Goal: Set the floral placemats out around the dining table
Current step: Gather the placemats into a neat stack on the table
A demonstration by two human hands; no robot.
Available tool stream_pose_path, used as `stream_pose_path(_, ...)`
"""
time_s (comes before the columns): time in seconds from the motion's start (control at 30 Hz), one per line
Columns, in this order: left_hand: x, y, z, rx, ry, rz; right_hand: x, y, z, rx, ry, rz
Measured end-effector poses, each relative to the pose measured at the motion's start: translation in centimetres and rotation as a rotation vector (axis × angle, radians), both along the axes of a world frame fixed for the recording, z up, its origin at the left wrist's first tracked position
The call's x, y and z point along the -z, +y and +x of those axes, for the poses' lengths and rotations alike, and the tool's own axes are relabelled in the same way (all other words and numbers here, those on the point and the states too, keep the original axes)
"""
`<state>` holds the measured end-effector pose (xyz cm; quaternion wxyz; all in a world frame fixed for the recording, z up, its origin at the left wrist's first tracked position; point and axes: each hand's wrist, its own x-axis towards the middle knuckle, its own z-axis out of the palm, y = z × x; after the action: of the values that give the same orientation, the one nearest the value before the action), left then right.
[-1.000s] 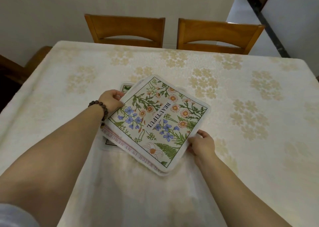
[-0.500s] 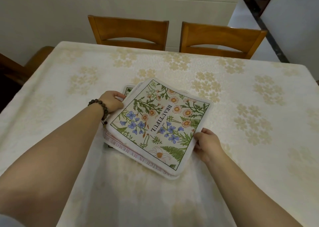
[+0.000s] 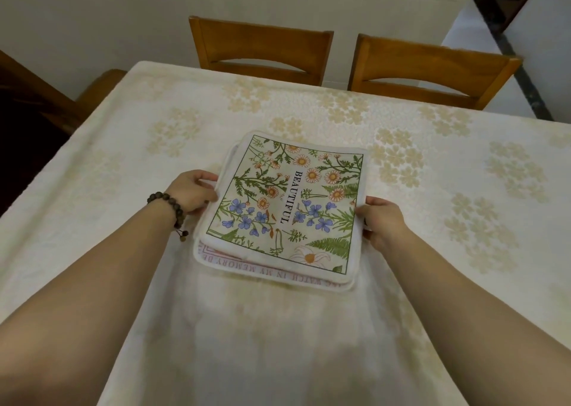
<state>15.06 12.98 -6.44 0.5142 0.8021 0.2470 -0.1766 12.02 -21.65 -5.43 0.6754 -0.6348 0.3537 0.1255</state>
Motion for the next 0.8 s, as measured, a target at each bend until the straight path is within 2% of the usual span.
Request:
stream_pose_path(0.17,0.6,0.2,-0.1,0.02,0.0,0.017,1.5,0.1,0.5,-0.085,0.007,-0.192)
stream_pose_path(0.27,0.5,0.2,0.2,-0.01,0.003,-0.042,1.4,0.0,0.8,-0.1,0.024,-0.328)
stream_pose_path(0.47,0.4,-0.7,0.6,-0.084,0.072,-0.164,1.1,-0.6,1.5,-0.105,0.156,-0.188)
stream_pose_path(0.57,0.6,-1.1,0.8,-0.108,0.094,-0.144,1.3,-1.0,1.2,-0.128,0.175,-0.118)
stream_pose_path(0.8,-0.5,-1.3,0.4,-0.086,0.086,-0.102,1.3,-0.7,0.5,-0.142,0.115,-0.012)
